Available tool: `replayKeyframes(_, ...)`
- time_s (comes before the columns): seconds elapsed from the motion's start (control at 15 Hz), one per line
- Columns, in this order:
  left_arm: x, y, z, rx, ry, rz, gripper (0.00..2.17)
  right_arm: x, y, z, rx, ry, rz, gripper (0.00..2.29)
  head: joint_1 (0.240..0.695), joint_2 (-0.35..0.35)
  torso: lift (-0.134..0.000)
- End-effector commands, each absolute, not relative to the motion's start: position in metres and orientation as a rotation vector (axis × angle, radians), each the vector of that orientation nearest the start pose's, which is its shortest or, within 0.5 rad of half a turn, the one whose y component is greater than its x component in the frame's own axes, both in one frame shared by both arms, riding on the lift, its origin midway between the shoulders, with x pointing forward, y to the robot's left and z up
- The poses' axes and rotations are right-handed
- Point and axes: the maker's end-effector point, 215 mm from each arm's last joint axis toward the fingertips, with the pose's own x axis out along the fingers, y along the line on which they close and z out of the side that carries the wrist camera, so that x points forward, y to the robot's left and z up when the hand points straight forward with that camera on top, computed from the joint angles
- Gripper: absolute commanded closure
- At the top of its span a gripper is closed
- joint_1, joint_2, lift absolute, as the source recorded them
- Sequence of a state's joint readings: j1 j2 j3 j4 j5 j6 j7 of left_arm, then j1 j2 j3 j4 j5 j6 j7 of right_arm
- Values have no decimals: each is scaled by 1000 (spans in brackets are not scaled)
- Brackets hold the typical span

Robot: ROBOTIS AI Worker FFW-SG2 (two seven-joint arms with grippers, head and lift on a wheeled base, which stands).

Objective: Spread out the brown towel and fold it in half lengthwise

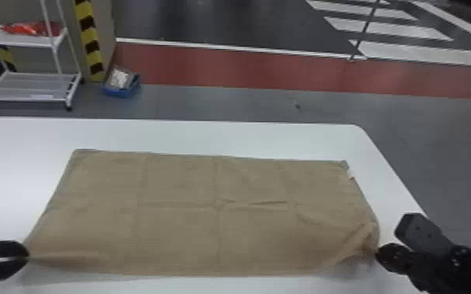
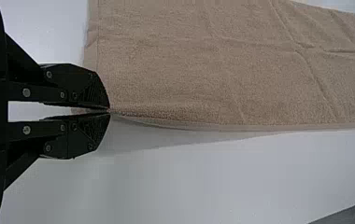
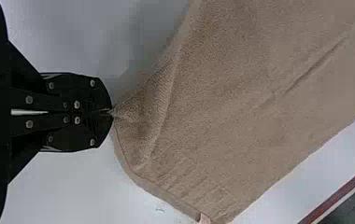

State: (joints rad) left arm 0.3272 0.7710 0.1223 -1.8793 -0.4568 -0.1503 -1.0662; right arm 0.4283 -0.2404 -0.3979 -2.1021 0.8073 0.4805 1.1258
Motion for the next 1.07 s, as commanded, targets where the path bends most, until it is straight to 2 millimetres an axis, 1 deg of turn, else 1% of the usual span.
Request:
replayKeyframes(0.0,414,326,-402,1225,466,-1121,1028,363,-438,-418,-653,832,404,1423,695,-164,-123)
replayKeyframes(0.13,432,331,-382,1227,451,-1103,1028,377,-450,-399,-584,783,363,1423,695,-161,-123)
replayKeyframes(0.27,450,334,-366,1233,445,-1085,1028,396,-457,-393,-542,758,333,1423,695,-164,-123)
replayKeyframes(0.33,459,345,-367,1206,496,-1064,1028,405,-464,-393,-512,755,312,1423,695,-164,-123)
replayKeyframes(0.4,469,349,-365,1189,520,-1055,1028,414,-467,-393,-493,747,305,1426,695,-163,-123)
replayKeyframes(0.47,482,352,-362,1185,532,-1045,1028,423,-472,-394,-456,745,287,1423,695,-159,-123)
replayKeyframes(0.6,499,351,-364,1194,551,-1053,1028,437,-480,-402,-410,750,262,1423,695,-152,-123)
replayKeyframes(0.67,506,348,-363,1194,552,-1055,1028,443,-479,-403,-373,752,256,1423,695,-151,-123)
replayKeyframes(0.73,515,342,-362,1195,546,-1061,1028,450,-476,-399,-340,743,252,1423,695,-153,-123)
replayKeyframes(0.87,523,338,-357,1193,535,-1058,1028,457,-456,-389,-278,711,287,1423,695,-152,-123)
replayKeyframes(0.93,525,337,-354,1196,532,-1057,1028,459,-453,-381,-260,699,282,1423,695,-148,-123)
replayKeyframes(1.0,528,339,-355,1194,537,-1056,1028,458,-457,-376,-250,696,274,1423,695,-143,-123)
